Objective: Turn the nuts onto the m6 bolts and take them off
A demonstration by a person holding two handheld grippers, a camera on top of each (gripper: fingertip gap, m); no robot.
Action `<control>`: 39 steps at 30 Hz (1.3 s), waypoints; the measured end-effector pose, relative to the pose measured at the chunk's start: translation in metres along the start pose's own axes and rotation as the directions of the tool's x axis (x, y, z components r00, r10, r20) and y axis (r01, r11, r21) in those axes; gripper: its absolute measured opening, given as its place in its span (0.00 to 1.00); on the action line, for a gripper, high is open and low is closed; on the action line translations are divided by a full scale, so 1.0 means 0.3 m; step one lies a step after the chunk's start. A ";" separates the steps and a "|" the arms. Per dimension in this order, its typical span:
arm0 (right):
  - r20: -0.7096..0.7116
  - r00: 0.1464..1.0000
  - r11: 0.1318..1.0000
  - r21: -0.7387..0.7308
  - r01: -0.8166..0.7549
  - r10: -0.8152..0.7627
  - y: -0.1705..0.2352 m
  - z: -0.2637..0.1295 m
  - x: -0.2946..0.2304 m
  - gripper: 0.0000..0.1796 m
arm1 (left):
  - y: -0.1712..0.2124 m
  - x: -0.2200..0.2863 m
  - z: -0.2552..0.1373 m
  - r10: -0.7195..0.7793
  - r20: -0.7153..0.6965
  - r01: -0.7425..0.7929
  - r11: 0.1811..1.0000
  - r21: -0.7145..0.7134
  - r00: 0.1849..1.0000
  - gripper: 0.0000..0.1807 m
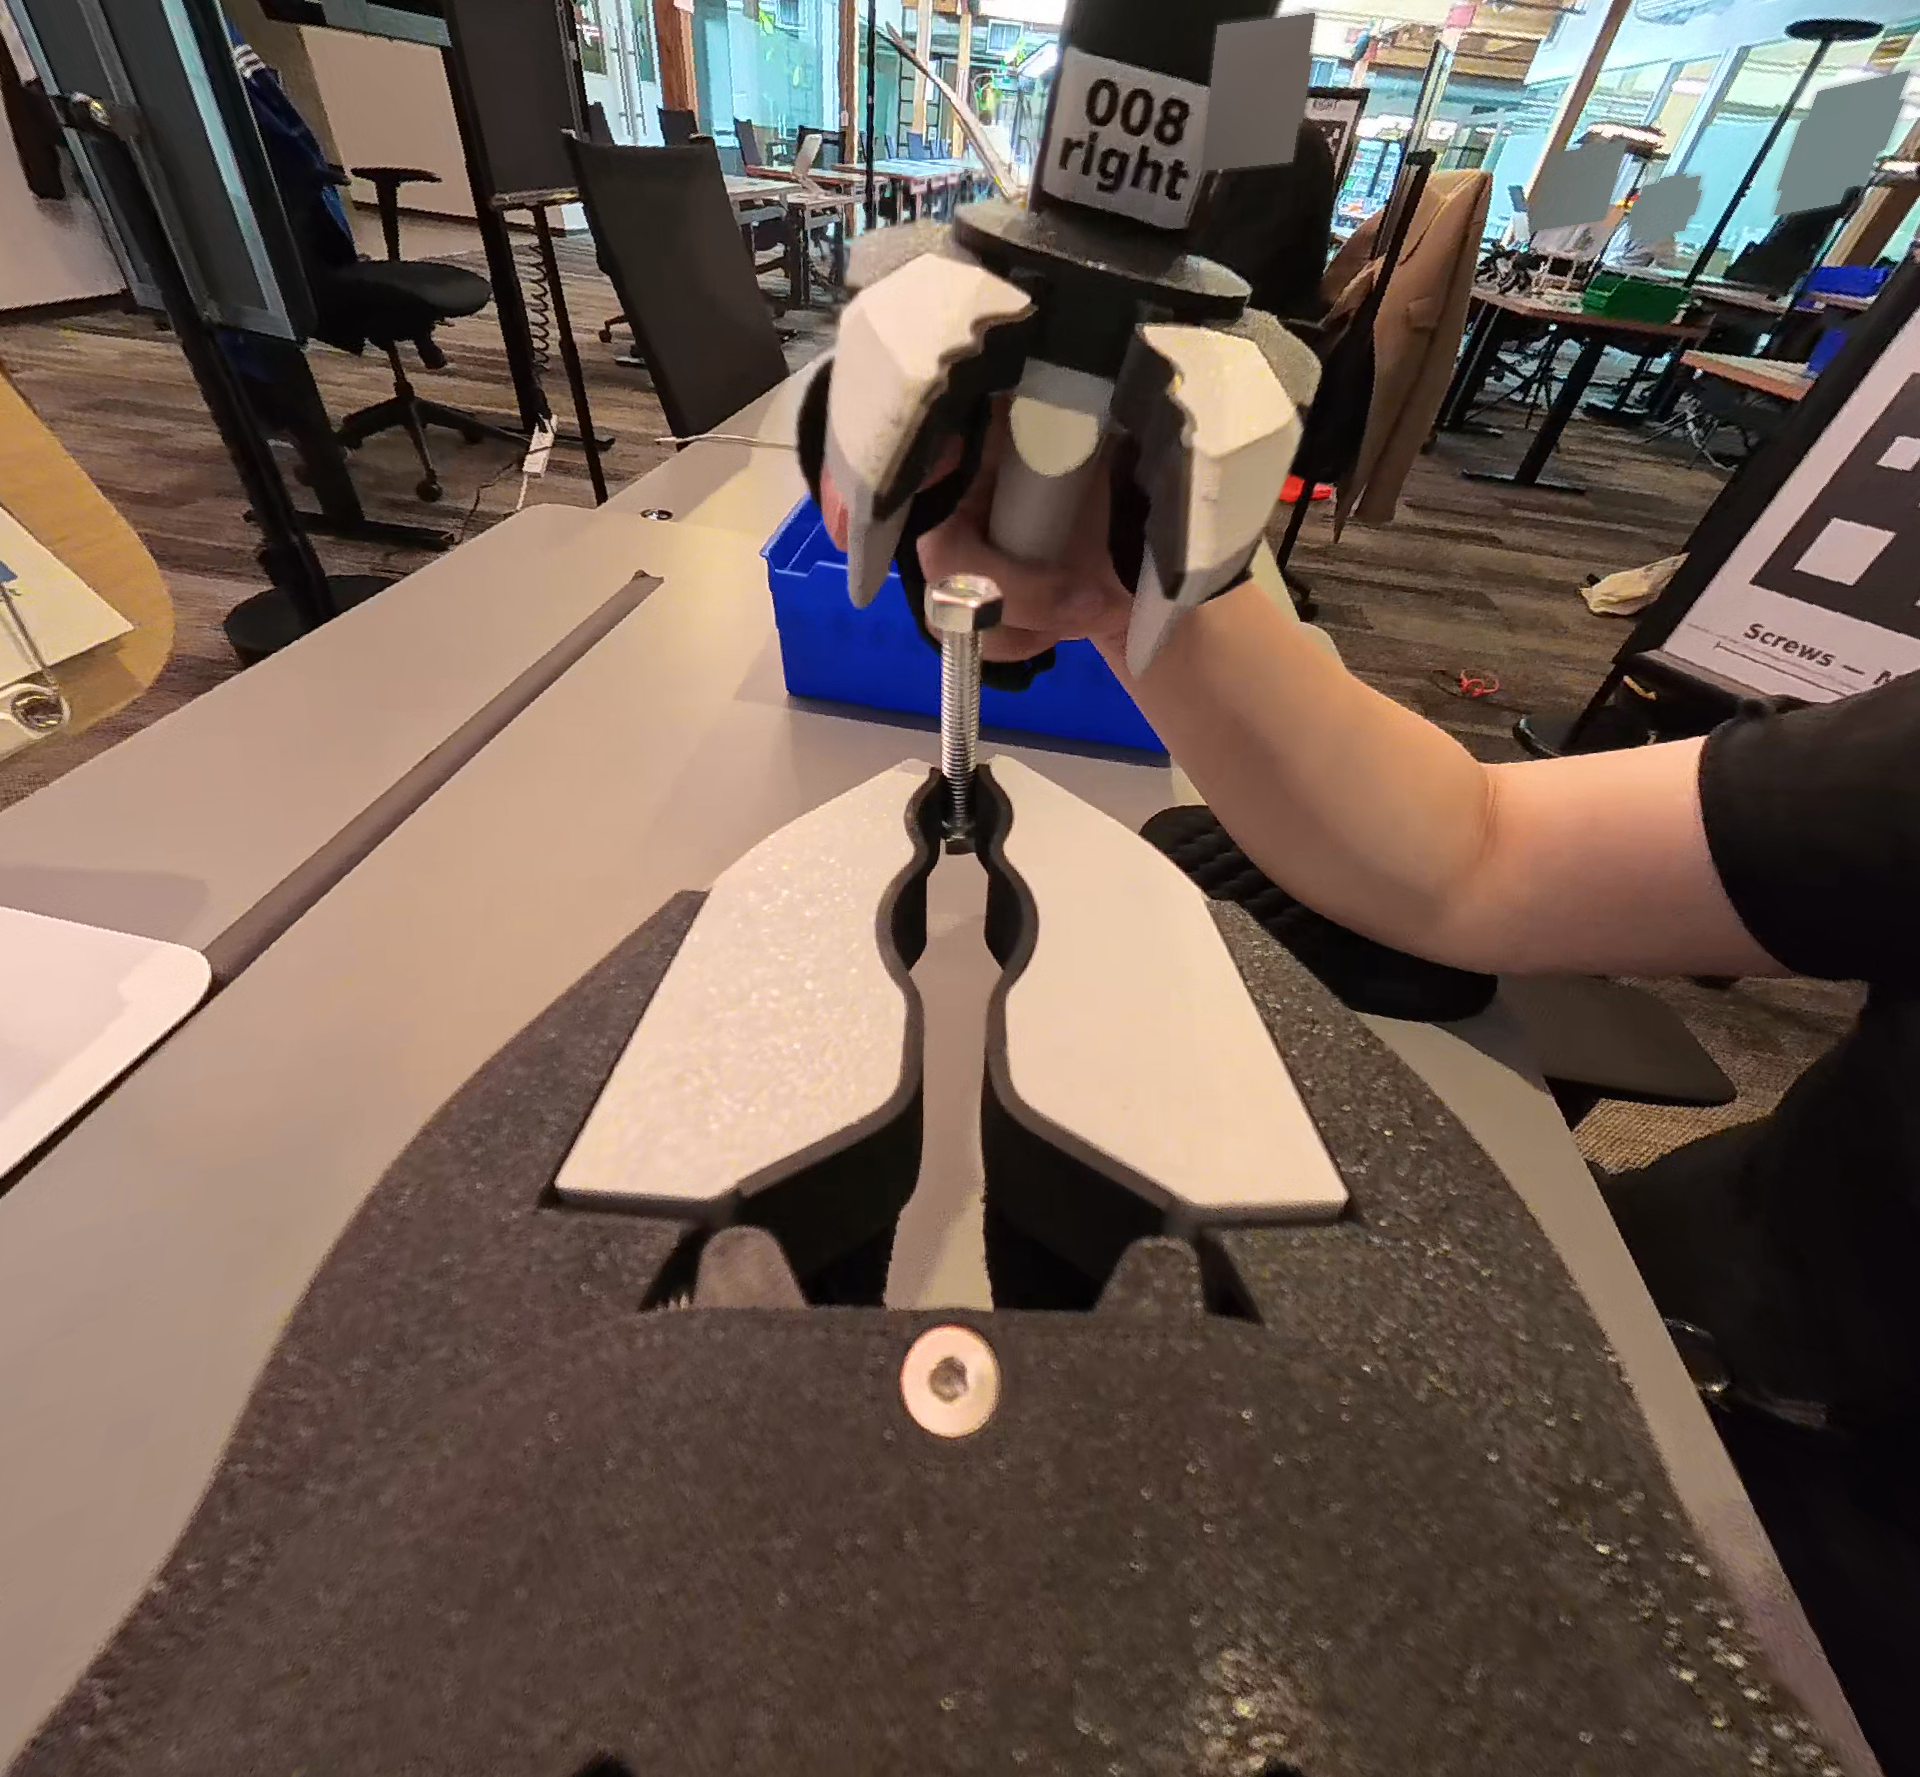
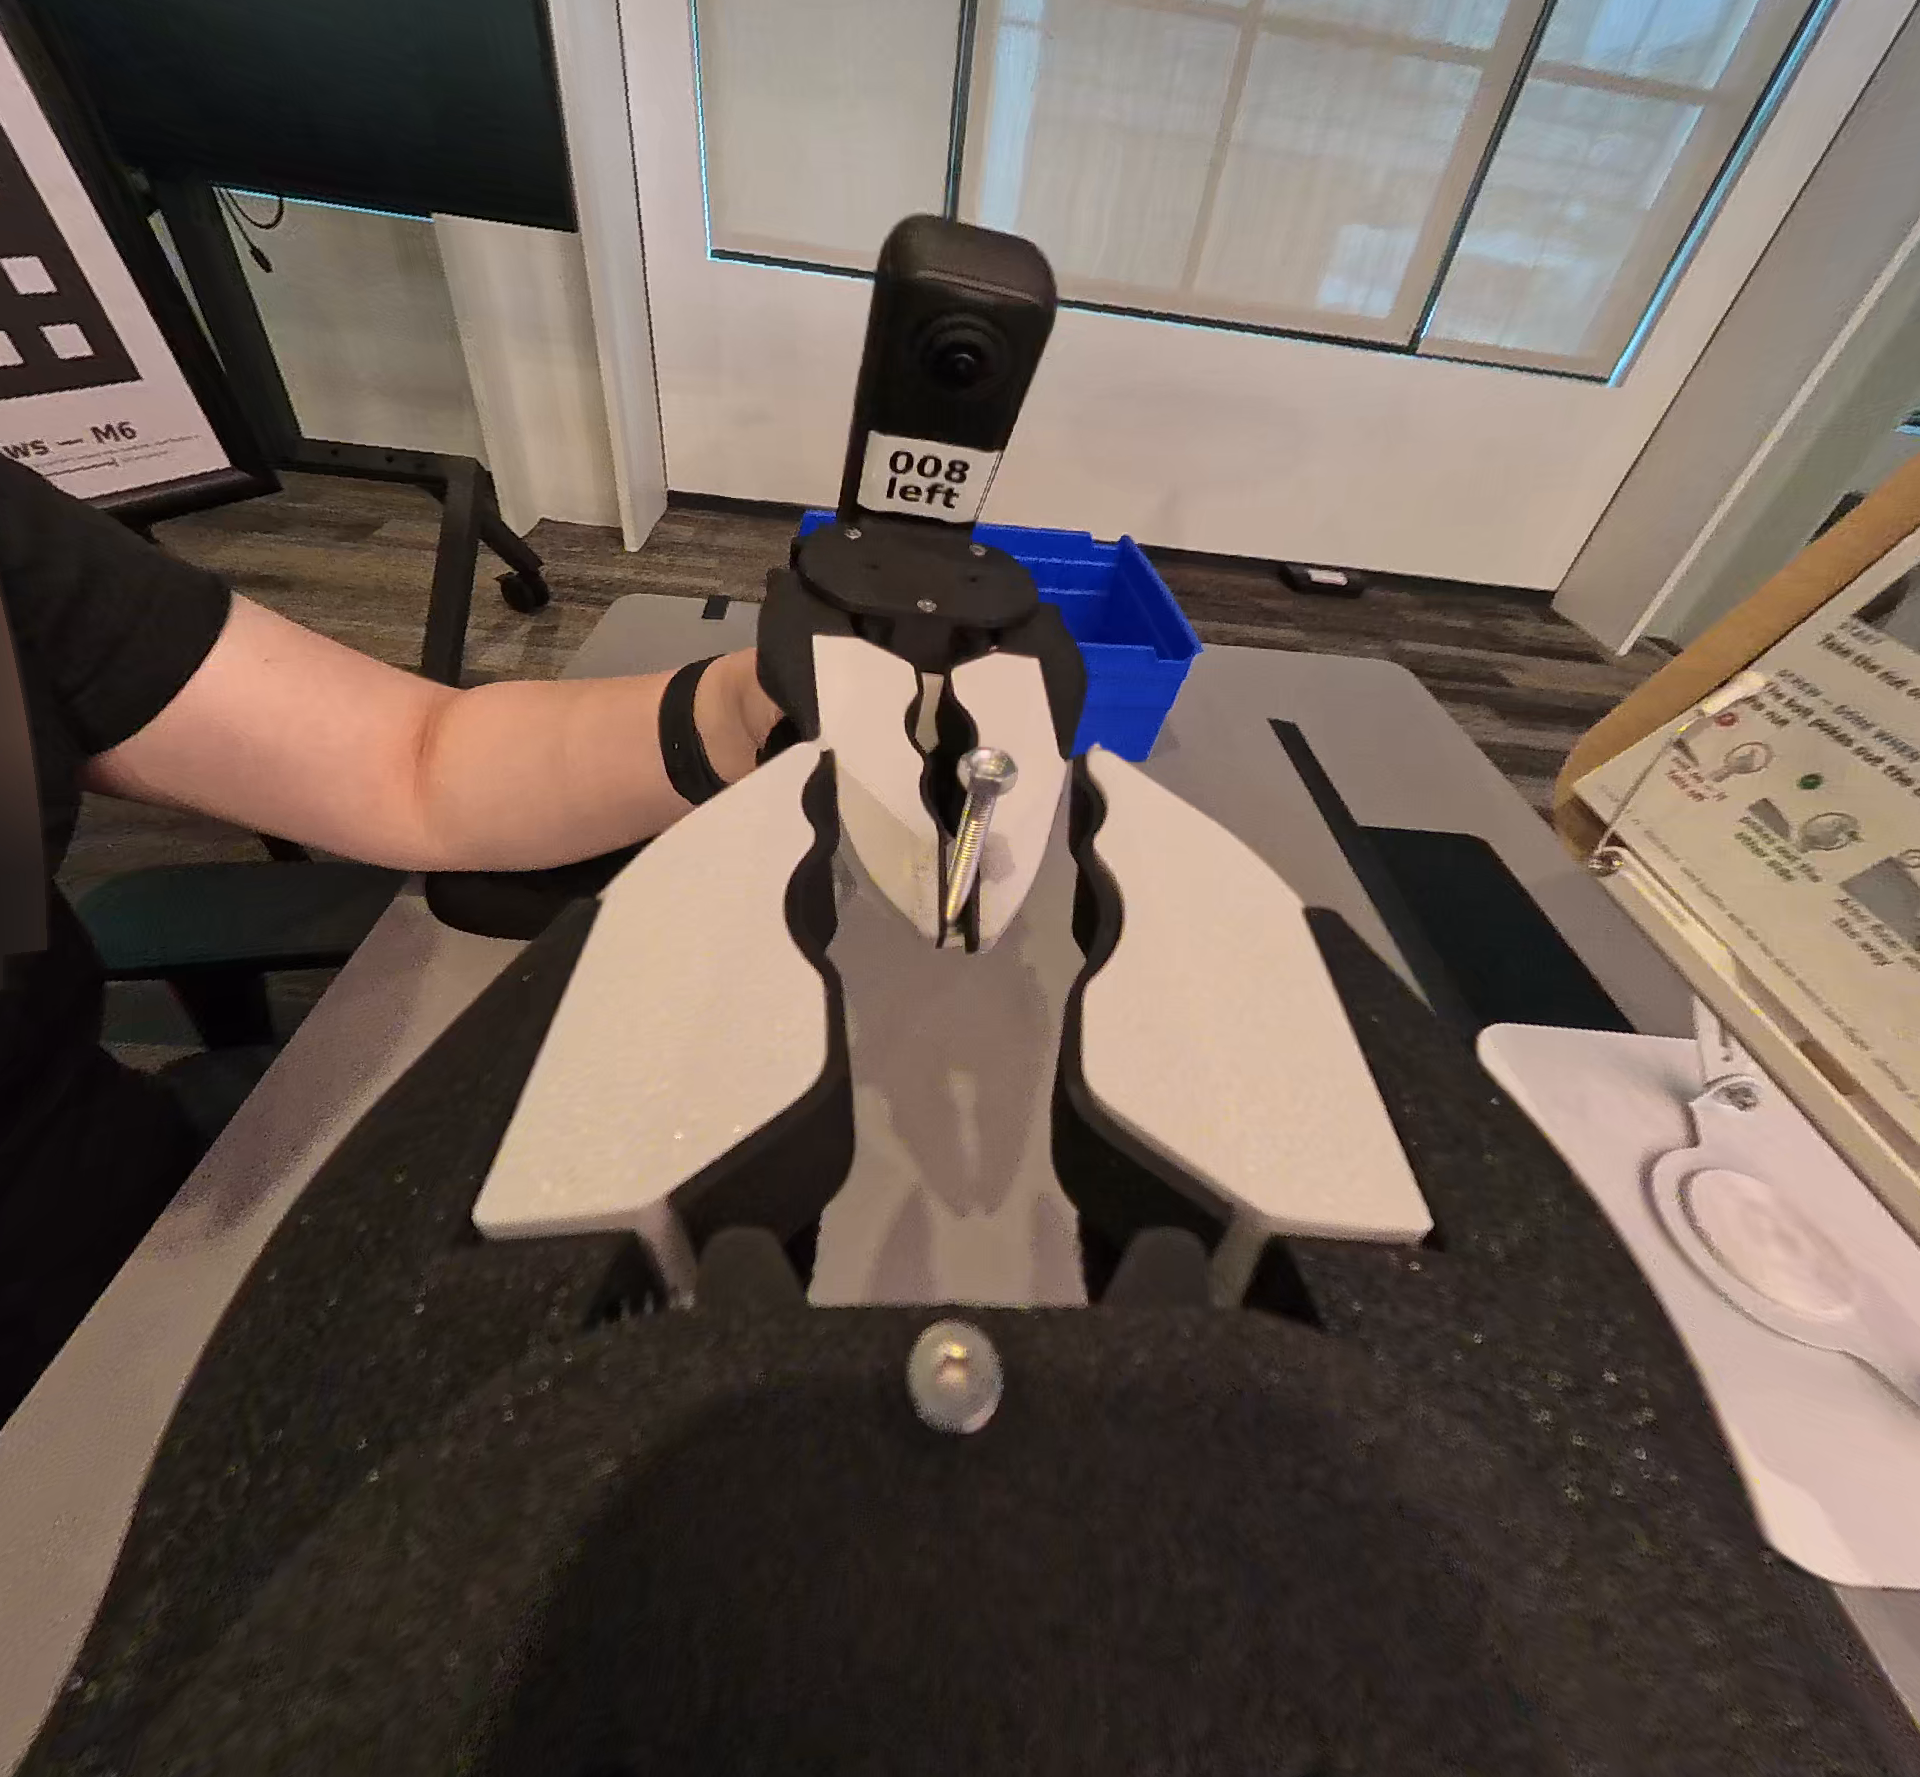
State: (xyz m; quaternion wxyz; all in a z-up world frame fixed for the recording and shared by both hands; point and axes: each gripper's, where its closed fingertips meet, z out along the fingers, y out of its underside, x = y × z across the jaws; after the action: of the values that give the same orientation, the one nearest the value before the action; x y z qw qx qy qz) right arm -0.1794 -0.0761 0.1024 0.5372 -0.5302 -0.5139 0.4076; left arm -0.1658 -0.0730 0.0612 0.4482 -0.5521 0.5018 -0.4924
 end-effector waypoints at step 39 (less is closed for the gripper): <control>-0.006 1.000 1.000 0.003 0.014 -0.014 -0.007 0.001 -0.018 0.25 | -0.016 -0.012 -0.022 -0.021 0.014 0.020 1.000 0.016 1.000 0.03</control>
State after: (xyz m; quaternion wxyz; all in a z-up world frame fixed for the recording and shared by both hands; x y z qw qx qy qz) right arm -0.1806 -0.0816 0.1037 0.5424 -0.5269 -0.5155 0.4030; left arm -0.1717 -0.0691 0.0663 0.4511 -0.5571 0.4891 -0.4969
